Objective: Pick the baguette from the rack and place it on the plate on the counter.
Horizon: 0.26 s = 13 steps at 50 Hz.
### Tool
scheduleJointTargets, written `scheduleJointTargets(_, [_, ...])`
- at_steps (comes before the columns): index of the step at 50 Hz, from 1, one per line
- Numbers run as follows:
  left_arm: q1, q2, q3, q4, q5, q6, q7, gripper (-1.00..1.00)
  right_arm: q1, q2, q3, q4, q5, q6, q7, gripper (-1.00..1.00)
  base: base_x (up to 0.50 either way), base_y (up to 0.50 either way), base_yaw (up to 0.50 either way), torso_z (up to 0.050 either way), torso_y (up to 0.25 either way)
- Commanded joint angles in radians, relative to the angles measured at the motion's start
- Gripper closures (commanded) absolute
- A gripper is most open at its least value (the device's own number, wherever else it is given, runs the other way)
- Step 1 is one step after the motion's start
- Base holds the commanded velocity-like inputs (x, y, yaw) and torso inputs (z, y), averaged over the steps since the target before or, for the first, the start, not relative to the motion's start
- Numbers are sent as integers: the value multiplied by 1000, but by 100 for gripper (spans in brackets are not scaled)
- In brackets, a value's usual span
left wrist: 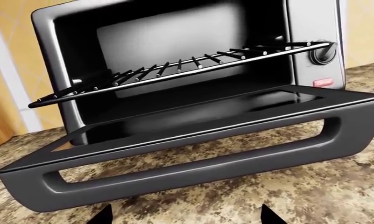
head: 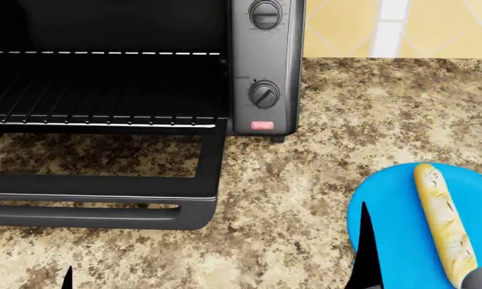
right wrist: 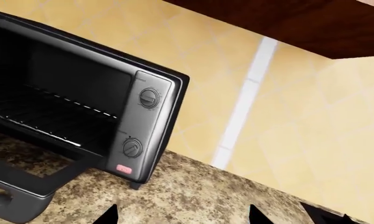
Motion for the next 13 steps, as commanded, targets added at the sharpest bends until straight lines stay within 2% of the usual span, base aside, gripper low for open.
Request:
scheduleJointTargets(1, [4,-6,4,14,1,-2,-4,-100,-59,50,57,-4,5,-47,-34,-100,0,0,0,0,0])
scheduleJointTargets(13, [3,-15,19,64,3,-31,-10,-100,-11,50,70,-4,46,-24,-97,-100,0,0,0,0,0])
